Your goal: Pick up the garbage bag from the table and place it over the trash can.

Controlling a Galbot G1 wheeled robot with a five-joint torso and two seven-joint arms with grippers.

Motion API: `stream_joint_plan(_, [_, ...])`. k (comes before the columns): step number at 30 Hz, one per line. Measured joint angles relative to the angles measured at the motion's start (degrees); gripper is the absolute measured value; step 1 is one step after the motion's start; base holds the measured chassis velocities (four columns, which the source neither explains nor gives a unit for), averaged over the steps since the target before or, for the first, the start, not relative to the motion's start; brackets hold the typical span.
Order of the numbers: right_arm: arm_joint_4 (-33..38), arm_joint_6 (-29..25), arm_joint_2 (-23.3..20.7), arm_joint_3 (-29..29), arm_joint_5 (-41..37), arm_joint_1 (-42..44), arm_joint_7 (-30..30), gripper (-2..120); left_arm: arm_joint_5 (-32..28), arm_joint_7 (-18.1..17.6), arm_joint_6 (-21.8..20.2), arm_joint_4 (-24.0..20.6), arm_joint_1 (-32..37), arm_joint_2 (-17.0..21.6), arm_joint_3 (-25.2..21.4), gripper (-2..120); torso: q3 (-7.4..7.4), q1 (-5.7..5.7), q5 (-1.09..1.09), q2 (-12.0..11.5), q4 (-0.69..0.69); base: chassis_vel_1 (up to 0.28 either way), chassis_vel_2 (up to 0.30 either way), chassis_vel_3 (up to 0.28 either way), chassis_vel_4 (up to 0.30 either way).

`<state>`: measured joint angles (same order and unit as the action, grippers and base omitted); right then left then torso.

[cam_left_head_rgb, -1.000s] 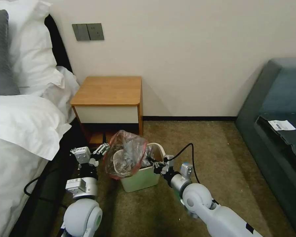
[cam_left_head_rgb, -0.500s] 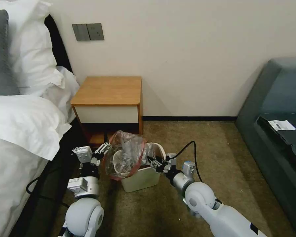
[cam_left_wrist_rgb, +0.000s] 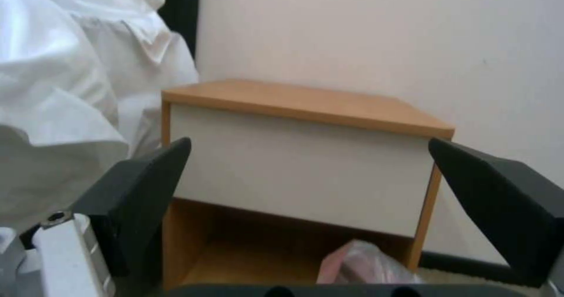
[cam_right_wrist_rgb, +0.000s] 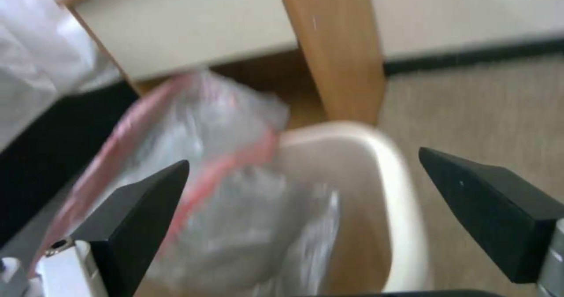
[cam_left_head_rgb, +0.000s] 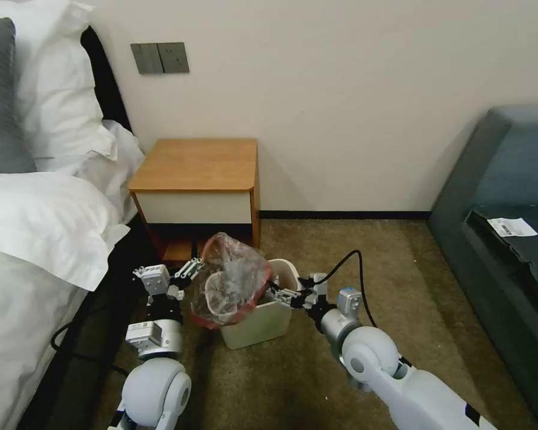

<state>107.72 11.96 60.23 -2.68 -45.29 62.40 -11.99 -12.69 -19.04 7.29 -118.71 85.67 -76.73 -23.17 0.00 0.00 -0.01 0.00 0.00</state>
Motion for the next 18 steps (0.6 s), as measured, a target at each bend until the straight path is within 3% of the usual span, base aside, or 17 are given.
stream_joint_plan(2, [0.07,-3.28,0.67,1.03,4.32,-0.46,2.21,100,-5.56,-1.31,-4.6,-2.89,0.68,0.93,0.33,100,0.0,0.0,-0.01,0.0,0.0,0.0,0.0,0.0,0.0])
stream_joint_plan(3, [0.07,-3.28,0.67,1.03,4.32,-0.46,2.21,100,-5.56,-1.31,-4.6,-2.89,0.68,0.93,0.33,100,0.0,0.0,-0.01,0.0,0.0,0.0,0.0,0.0,0.0])
stream_joint_plan(6, [0.7,-7.79,2.45,2.62,8.65,-1.3,4.78,100,-16.87,-4.4,-16.09,-9.37,1.17,2.68,0.76,97,0.0,0.0,0.03,0.0,0.01,0.0,0.0,0.0,0.0])
stream_joint_plan(9, [1.15,-10.18,3.38,3.44,10.78,-1.74,6.04,100,-19.07,-5.21,-18.27,-9.87,1.08,4.05,1.2,94,0.0,0.0,0.01,0.0,0.01,0.0,0.0,0.0,0.0])
stream_joint_plan(11, [1.65,-10.87,3.67,3.82,11.4,-1.83,6.84,100,-18.28,-5.2,-16.45,-8.89,1.08,4.7,1.52,94,0.0,0.0,0.01,0.0,0.0,0.0,0.0,0.0,0.0])
stream_joint_plan(12, [2.27,-11.41,3.85,4.09,11.72,-1.83,7.57,100,-15.94,-5.21,-13.57,-7.59,1.05,5.27,1.76,94,0.0,0.0,-0.01,0.0,0.0,0.0,0.0,0.0,0.0])
stream_joint_plan(13, [2.41,-11.49,3.88,4.14,11.75,-1.82,7.71,100,-14.91,-5.26,-12.69,-7.12,1.01,5.4,1.81,95,0.0,0.0,-0.01,0.0,0.01,0.0,0.0,0.0,0.0])
stream_joint_plan(14, [3.1,-11.8,4.0,4.39,11.81,-1.58,8.27,100,-9.67,-6.77,-10.98,-5.56,0.73,5.83,2.15,98,0.0,0.0,-0.01,0.0,0.01,0.0,0.0,0.0,0.0])
stream_joint_plan(15, [3.1,-11.8,4.0,4.39,11.81,-1.58,8.27,100,-9.67,-6.77,-10.98,-5.56,0.73,5.83,2.15,98,0.0,0.0,-0.01,0.0,0.01,0.0,0.0,0.0,0.0])
stream_joint_plan(17, [3.74,-12.28,4.16,4.89,11.81,-0.84,8.85,100,-3.82,-11.9,-17.0,-5.6,-0.15,6.18,2.36,99,0.0,0.0,0.0,0.0,0.0,0.0,0.0,0.0,0.0])
stream_joint_plan(18, [3.85,-12.44,4.25,5.16,11.85,-0.54,9.0,100,-3.82,-13.64,-21.43,-7.01,-0.44,6.36,2.4,100,0.0,0.0,-0.02,0.0,0.0,0.0,0.0,0.0,0.0])
